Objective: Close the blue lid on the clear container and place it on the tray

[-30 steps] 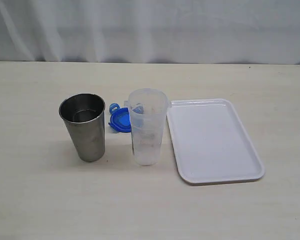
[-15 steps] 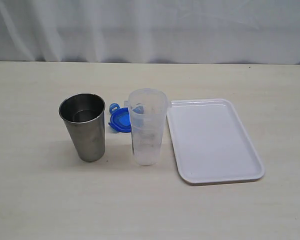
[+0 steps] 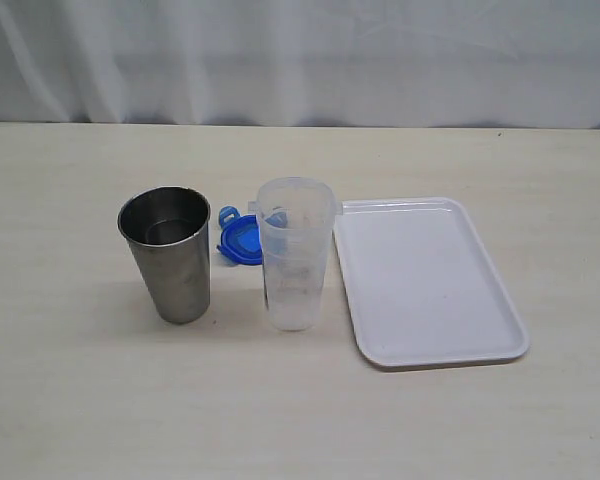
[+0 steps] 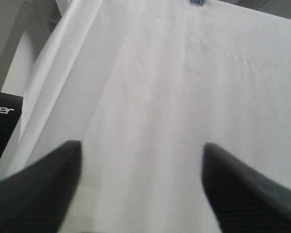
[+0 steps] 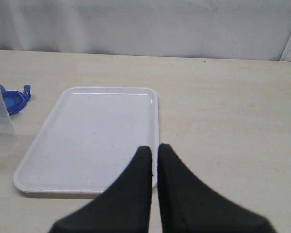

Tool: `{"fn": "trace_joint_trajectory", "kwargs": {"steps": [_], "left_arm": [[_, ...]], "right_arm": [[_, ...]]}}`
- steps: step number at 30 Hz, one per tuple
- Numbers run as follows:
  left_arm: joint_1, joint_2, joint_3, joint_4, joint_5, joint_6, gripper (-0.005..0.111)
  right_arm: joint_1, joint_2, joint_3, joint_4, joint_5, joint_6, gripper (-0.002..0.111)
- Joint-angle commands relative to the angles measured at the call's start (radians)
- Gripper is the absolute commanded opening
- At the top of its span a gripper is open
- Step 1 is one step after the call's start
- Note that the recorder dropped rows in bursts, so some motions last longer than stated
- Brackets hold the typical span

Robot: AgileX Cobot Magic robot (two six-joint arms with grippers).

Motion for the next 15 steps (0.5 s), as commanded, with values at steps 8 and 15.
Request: {"fn": "trace_joint_trajectory", "kwargs": {"steps": [8,15], "left_arm": [[0.001,0.374,-0.041,0.196,-0.174,-0.084,0.097],[0.001,0.645,-0.041,0.311,-0.308,-0.083,0.097]], "right_arm": [[0.003,-0.006,0.001,0.001,-0.006,0.0,0.005],[0.003,-0.006,0.001,0.001,-0.006,0.0,0.005]]}}
